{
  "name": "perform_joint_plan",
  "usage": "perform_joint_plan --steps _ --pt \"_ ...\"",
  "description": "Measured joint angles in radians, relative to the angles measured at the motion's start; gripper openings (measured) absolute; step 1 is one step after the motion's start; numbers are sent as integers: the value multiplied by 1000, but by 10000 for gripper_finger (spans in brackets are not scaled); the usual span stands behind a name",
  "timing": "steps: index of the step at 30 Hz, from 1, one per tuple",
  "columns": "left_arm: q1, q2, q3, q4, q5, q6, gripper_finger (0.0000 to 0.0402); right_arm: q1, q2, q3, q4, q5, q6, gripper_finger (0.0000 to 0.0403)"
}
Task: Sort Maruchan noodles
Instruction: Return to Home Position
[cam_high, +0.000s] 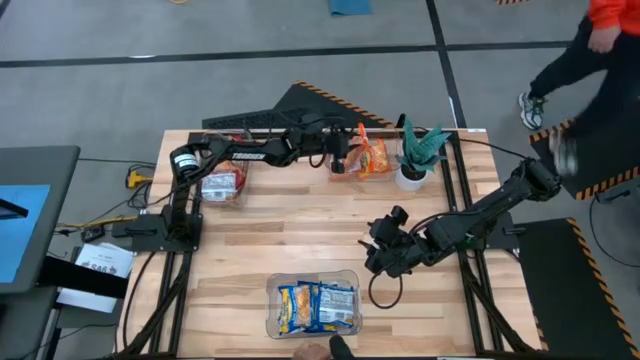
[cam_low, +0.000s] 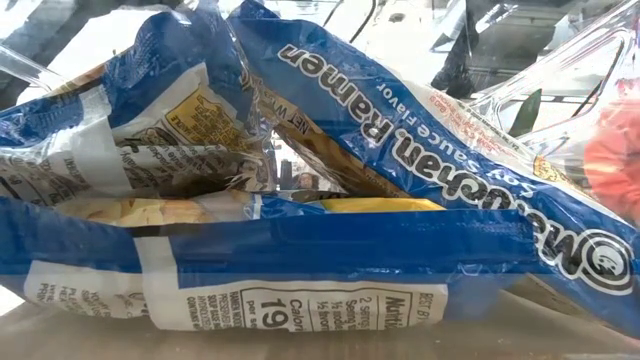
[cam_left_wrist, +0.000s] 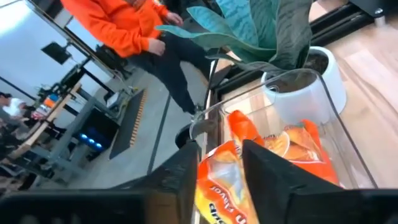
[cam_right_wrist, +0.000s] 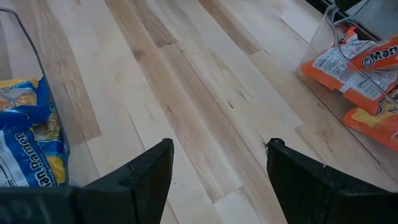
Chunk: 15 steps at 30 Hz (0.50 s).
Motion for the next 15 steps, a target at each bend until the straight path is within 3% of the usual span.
perform_joint_plan --steps 4,7,11,15 --pt "-1 -3 27 -64 -17 1 159 0 0 0 0 0 0 276" --pt "-2 -7 64 -115 -95 7 187 0 0 0 0 0 0 276" --pt "-7 -67 121 -321 -211 38 209 0 0 0 0 0 -1 276" --pt "-12 -196 158 -566 -179 34 212 0 0 0 -4 0 -2 276"
